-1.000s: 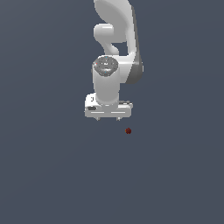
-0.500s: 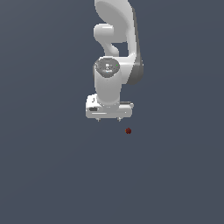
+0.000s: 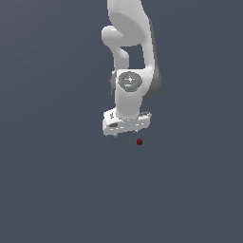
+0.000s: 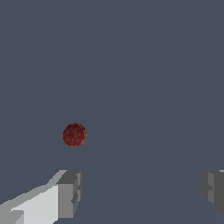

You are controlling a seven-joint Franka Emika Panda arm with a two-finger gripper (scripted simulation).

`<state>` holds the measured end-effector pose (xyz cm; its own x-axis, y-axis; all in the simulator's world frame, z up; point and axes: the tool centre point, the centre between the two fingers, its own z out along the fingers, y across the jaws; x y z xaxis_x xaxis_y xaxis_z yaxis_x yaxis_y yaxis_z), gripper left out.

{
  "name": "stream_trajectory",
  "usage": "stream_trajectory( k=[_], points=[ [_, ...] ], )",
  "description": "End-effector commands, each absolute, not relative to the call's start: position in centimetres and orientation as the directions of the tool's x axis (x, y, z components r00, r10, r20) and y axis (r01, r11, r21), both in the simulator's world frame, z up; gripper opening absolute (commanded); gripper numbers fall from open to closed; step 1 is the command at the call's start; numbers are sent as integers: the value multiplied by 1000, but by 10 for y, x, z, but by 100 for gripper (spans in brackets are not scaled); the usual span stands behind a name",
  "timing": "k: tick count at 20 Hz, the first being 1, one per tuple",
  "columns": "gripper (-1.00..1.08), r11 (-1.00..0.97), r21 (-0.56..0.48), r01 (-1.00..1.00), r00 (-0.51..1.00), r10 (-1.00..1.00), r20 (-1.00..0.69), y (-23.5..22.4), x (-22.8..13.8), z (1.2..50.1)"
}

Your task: Pick up the object and move it to a goal position.

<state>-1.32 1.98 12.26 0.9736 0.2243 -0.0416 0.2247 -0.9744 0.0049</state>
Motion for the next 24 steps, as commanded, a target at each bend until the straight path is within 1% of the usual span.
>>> stream_trajectory(
  k=[1,6,11,16,24],
  points=[
    [100,-953,4,304,952,304,-35,35,-14,111],
    [100,-890,2,456,890,456,-19,65,-18,89],
    [100,-835,1,550,835,550,-7,85,-21,74],
    [100,-806,0,593,806,593,-1,95,-23,68],
    [100,-806,0,592,806,592,-1,95,-24,59]
  ],
)
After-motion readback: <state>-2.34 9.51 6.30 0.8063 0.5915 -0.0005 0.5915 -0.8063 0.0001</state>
